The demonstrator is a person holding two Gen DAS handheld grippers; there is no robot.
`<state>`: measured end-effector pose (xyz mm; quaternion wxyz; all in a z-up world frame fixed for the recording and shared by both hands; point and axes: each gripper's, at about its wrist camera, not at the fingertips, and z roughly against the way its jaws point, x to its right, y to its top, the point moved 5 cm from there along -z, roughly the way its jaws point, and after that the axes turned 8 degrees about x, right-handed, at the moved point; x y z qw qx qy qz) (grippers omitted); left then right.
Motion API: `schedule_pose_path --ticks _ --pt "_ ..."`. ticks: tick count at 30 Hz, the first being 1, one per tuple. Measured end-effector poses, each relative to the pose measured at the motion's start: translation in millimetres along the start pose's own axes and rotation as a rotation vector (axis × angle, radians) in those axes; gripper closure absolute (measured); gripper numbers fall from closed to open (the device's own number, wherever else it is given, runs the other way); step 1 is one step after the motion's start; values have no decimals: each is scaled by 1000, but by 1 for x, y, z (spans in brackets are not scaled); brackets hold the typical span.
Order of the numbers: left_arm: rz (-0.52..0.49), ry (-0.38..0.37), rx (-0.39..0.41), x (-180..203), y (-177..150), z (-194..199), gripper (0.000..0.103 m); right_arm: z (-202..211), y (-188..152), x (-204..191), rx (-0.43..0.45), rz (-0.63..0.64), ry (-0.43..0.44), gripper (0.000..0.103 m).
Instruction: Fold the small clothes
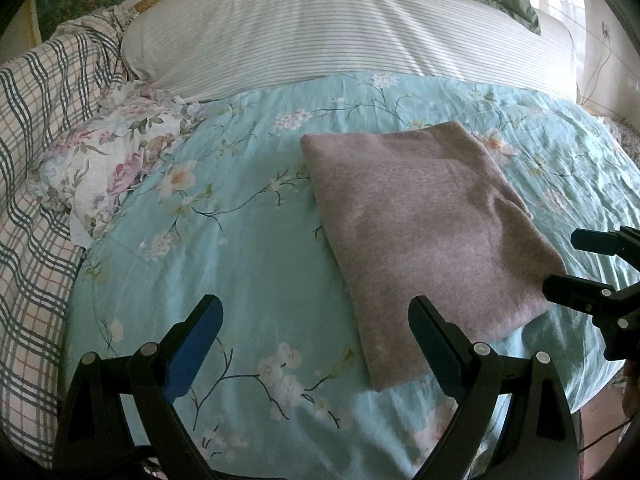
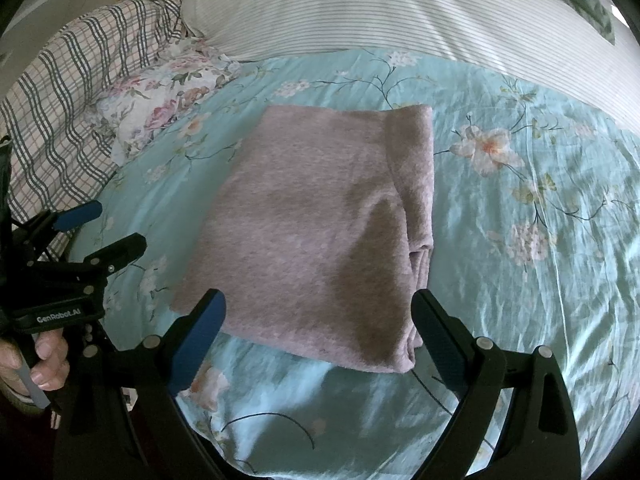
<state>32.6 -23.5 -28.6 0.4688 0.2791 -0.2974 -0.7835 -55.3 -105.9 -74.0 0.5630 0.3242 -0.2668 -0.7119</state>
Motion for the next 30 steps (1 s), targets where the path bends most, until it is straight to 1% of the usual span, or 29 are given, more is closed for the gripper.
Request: schedule_pose_path --ticks 4,6,12,21,30 --pt "20 -5 -1 0 3 -7 9 -7 6 5 -3 0 6 9" --pt "18 25 2 -2 5 -14 9 -12 9 8 1 -3 12 9" --pt "20 30 0 -1 10 -24 9 -29 19 20 -16 -24 8 9" --pt "32 26 -15 1 12 -29 9 -34 23 25 -21 -30 11 9" --pt "35 16 -10 3 13 -29 9 -37 26 26 -26 -21 17 9"
